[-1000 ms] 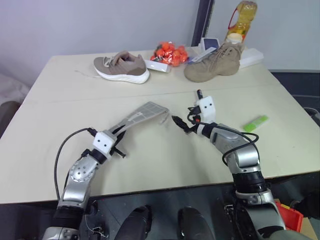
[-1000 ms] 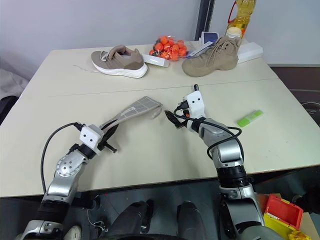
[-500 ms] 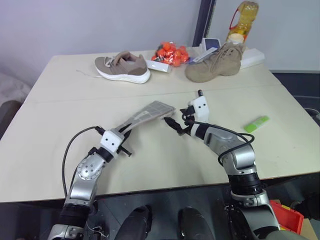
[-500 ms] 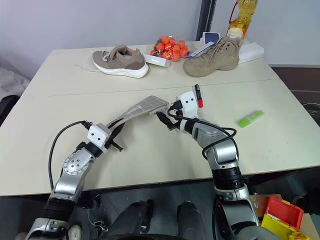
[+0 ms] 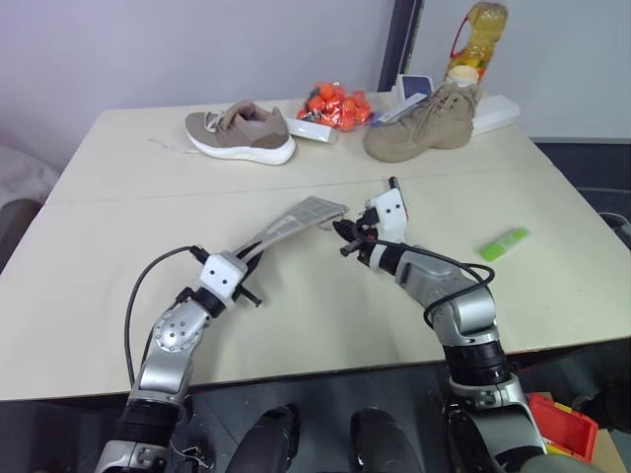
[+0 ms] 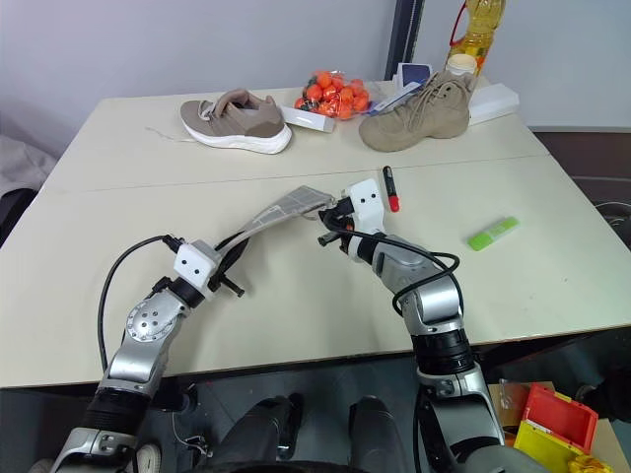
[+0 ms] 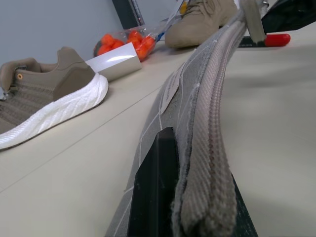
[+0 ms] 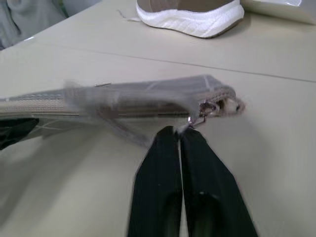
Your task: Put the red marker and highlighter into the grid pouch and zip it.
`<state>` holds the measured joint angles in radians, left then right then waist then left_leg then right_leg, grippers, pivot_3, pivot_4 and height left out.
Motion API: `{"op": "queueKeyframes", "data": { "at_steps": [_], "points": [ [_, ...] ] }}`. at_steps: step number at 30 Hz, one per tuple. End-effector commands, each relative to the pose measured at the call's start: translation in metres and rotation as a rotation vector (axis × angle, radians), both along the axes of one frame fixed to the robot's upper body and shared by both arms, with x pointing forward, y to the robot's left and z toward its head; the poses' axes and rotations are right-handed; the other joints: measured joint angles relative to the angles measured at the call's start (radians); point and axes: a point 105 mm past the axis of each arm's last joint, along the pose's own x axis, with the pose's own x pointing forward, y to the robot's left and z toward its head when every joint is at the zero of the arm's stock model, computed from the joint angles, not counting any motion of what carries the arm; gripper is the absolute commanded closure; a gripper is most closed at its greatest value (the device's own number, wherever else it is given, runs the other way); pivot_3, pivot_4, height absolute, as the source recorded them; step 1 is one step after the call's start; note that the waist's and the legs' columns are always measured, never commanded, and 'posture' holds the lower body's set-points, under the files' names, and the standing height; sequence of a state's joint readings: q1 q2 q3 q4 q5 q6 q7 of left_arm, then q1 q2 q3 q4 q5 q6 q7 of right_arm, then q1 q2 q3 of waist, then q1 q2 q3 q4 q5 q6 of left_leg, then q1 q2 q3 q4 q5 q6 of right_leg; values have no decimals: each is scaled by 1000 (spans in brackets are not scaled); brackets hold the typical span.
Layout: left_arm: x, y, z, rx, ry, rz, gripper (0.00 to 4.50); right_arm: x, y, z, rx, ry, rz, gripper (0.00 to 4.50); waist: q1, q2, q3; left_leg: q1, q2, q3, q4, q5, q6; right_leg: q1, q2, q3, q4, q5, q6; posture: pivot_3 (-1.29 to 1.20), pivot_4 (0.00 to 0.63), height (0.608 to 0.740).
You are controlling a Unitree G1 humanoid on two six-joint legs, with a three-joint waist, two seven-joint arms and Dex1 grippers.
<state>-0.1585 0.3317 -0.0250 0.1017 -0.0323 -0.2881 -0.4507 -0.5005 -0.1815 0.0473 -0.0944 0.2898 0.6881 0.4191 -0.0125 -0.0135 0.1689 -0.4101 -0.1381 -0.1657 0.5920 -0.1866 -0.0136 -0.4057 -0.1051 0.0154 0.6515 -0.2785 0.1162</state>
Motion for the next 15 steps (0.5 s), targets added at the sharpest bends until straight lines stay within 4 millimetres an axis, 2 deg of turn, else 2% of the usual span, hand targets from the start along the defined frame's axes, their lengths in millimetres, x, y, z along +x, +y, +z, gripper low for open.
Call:
{"op": "queueKeyframes", "data": {
  "at_steps": [1,7,15],
  "points": [
    [0,-4,17,-11,-58,-10,4500,-5,11,19,44,-66,55,4490,0,0,0,0,0,0,0,0,0,0,0,0,0,0,0,0,150,740],
    [4,-4,17,-19,-56,4,4500,-29,37,23,50,-87,228,4490,0,0,0,0,0,0,0,0,0,0,0,0,0,0,0,0,150,740],
    [7,-14,17,-37,-56,-6,4500,-67,95,36,34,-136,480,4490,-1,0,0,0,0,0,0,0,0,0,0,0,0,0,0,0,150,740]
  ]
}}
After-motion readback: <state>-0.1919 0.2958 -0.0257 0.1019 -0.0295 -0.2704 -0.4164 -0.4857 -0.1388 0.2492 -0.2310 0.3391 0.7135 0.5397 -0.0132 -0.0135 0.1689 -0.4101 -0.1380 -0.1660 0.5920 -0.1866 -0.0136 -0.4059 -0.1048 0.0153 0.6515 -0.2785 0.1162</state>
